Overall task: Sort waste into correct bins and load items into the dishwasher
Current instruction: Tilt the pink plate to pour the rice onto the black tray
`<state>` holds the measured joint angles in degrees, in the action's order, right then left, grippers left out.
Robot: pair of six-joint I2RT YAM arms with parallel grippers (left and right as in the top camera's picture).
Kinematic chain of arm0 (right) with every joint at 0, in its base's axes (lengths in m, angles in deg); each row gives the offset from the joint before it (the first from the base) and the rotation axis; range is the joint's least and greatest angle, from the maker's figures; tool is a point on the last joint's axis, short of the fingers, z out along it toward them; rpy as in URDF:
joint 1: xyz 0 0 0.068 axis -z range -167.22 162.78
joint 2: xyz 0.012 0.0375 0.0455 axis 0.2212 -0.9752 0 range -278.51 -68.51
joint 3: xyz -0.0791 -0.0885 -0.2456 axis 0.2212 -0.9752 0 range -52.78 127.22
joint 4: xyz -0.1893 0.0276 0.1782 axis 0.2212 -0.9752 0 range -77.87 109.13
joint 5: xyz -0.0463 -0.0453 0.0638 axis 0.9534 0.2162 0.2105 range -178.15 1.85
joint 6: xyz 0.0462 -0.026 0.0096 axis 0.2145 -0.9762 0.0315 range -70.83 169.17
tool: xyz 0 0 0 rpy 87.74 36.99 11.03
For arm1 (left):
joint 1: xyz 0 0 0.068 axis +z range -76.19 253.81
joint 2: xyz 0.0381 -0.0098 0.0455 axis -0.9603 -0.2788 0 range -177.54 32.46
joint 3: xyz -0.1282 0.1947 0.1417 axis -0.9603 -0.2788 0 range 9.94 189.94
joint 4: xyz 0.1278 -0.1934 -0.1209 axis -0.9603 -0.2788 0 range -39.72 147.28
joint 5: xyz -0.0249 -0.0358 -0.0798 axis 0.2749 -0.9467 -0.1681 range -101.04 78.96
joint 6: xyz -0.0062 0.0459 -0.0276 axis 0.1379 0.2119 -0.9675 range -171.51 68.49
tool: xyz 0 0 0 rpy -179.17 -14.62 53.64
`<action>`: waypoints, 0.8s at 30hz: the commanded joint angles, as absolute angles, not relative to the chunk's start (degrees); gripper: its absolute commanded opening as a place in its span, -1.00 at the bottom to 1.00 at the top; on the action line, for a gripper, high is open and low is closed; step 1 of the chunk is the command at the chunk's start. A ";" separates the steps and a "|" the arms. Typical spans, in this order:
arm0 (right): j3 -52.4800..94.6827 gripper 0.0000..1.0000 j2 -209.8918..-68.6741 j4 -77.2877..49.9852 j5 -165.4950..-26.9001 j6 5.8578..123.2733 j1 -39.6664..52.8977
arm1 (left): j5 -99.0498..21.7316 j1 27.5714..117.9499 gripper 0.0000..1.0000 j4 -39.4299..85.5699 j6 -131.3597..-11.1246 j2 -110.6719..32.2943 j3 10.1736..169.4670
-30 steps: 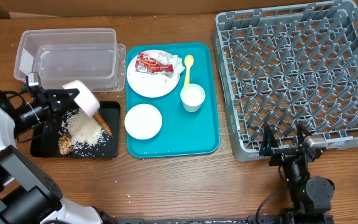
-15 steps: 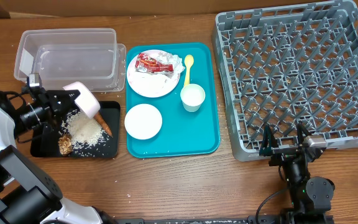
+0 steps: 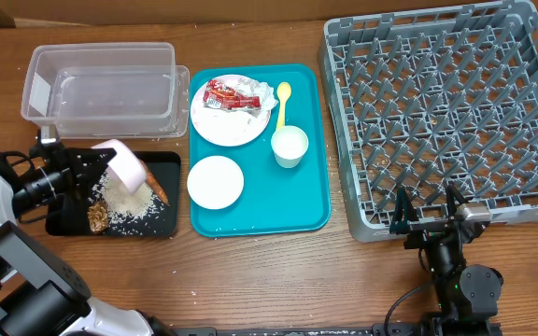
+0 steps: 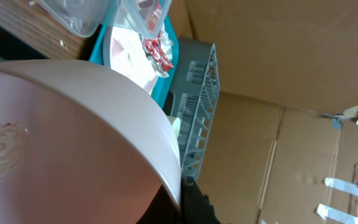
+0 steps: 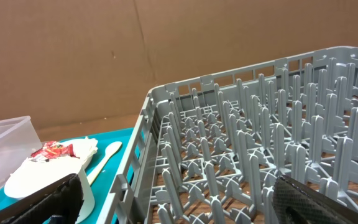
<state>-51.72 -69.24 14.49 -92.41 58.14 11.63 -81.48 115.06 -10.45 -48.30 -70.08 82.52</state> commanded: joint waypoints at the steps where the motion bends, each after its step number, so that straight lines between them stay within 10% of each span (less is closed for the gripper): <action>1: -52.33 1.00 -68.67 14.75 -92.51 58.10 11.89 | -82.61 115.15 -0.92 -11.43 -47.19 -69.10 82.41; 24: -52.31 1.00 -68.67 14.75 -92.54 58.10 11.89 | -86.35 117.45 -0.92 -21.38 -34.75 -69.10 82.41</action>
